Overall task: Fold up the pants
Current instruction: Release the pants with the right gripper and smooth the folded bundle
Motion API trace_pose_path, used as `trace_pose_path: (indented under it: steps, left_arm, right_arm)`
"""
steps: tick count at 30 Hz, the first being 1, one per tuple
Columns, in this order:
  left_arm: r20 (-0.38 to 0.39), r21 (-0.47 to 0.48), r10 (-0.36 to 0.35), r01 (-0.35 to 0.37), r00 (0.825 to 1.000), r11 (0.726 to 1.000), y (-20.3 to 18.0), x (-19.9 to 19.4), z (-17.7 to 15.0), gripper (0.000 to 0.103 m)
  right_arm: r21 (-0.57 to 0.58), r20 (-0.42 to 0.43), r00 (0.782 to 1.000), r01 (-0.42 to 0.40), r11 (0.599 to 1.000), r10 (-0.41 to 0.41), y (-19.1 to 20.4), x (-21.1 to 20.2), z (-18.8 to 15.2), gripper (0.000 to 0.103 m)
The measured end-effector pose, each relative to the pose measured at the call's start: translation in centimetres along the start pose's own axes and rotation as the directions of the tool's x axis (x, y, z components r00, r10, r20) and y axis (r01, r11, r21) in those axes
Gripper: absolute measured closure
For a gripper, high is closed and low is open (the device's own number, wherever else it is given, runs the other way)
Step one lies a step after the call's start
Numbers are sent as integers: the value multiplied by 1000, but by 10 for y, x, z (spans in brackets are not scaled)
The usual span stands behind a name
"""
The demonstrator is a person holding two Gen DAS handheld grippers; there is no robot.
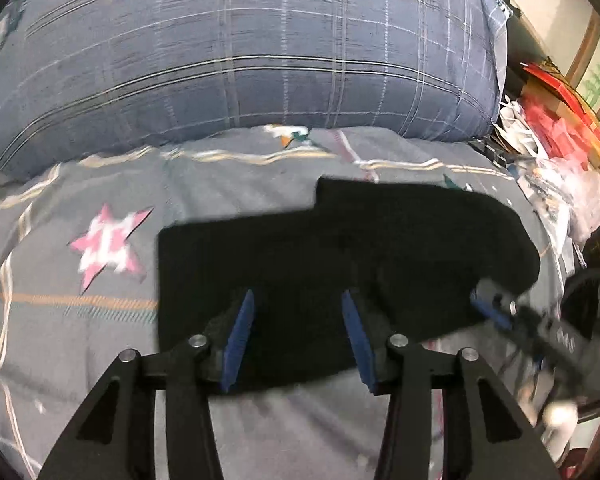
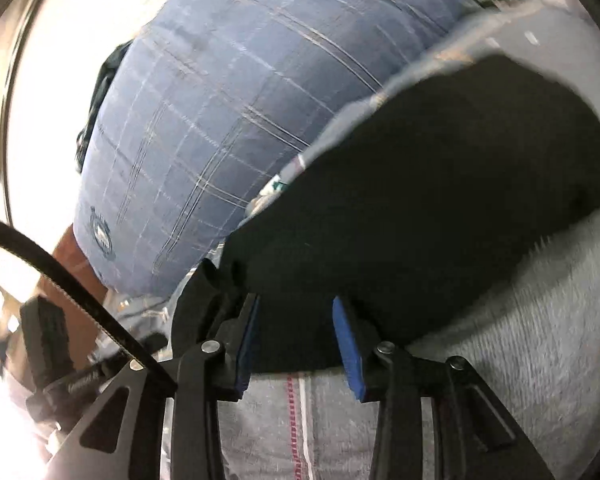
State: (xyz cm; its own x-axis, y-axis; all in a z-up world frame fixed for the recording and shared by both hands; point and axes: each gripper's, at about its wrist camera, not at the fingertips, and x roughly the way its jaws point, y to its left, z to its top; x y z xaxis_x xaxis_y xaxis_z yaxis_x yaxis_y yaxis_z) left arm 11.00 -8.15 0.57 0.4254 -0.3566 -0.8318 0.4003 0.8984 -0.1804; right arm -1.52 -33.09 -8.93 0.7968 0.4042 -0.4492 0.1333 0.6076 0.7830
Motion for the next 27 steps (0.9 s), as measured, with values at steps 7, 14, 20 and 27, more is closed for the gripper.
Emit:
trace_pose_path:
  steps: [7, 14, 20, 27]
  left_arm:
    - [-72, 21, 69, -68, 995, 997, -20, 61, 23, 54]
    - [32, 130, 84, -87, 996, 988, -48, 15, 3, 51]
    - [145, 265, 140, -175, 979, 948, -82, -38, -33, 42]
    - [191, 345, 186, -244, 964, 906, -105, -62, -49, 42]
  right_arm:
    - [-7, 18, 1000, -24, 1000, 24, -2, -5, 7, 63]
    - [12, 19, 998, -64, 998, 64, -3, -5, 12, 57]
    - [-9, 25, 997, -72, 997, 72, 2, -9, 11, 52]
    - [-49, 45, 999, -23, 999, 25, 13, -10, 7, 52]
